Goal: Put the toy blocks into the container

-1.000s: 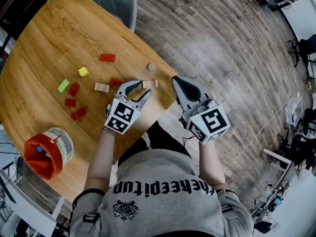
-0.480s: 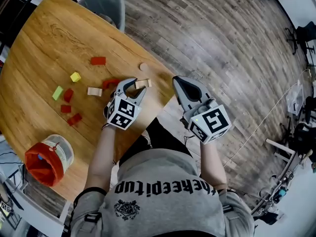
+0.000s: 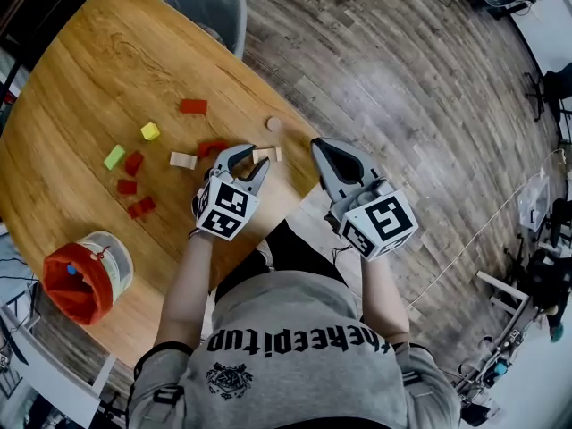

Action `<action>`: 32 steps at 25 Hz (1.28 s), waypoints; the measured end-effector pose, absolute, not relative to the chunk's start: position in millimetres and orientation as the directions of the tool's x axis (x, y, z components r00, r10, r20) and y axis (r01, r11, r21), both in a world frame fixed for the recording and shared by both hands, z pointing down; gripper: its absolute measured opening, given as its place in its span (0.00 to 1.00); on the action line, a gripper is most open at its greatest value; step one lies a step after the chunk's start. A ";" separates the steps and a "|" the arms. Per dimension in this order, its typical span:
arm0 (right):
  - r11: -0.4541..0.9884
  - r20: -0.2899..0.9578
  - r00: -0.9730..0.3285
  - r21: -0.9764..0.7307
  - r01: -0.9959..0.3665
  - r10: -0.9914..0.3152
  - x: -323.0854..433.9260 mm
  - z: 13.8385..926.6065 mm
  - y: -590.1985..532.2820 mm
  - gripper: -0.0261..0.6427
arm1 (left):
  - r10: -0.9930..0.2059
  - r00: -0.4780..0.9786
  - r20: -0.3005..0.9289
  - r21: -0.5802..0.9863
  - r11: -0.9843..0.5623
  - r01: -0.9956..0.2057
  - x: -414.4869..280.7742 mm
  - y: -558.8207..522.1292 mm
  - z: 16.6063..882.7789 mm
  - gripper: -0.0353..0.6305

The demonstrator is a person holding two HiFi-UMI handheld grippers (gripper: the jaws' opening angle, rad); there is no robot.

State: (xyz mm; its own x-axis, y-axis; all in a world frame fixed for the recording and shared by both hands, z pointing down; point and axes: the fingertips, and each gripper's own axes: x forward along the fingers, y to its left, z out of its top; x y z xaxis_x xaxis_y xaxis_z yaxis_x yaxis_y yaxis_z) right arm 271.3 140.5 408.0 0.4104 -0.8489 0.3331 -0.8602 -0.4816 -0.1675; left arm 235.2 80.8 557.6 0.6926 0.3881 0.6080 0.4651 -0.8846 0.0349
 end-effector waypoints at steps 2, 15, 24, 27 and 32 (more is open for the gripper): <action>-0.457 0.327 0.388 -0.167 -0.874 -0.862 269.6 406.2 131.8 0.06 | 0.371 0.718 0.589 0.034 -0.899 0.437 233.8 74.5 548.2 0.26; -0.191 0.274 0.140 -0.170 -0.967 -0.951 226.6 383.6 41.1 0.06 | 0.128 0.872 0.472 0.039 -0.991 0.125 184.8 -7.3 468.2 0.26; 0.031 0.249 -0.073 -0.170 -0.985 -0.966 171.8 372.6 -20.9 0.06 | -0.077 0.897 0.436 0.025 -0.995 -0.098 120.1 -57.8 440.9 0.26; 0.111 0.242 -0.151 -0.172 -0.979 -0.958 150.6 370.4 -38.6 0.06 | -0.156 0.890 0.428 0.017 -0.983 -0.181 96.3 -71.4 433.6 0.26; 0.211 0.235 -0.248 -0.171 -0.962 -0.940 113.6 367.7 -64.8 0.06 | -0.257 0.873 0.414 0.007 -0.958 -0.285 55.6 -93.8 425.2 0.26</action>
State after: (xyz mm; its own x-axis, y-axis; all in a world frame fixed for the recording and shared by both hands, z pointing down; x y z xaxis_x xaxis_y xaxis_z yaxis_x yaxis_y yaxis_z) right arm 113.6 -64.8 367.7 -0.2476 -0.9399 0.2352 -0.9625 0.2108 -0.1707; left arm 55.6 -93.8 425.2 0.8732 -0.2569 0.4141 -0.2852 -0.9584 0.0069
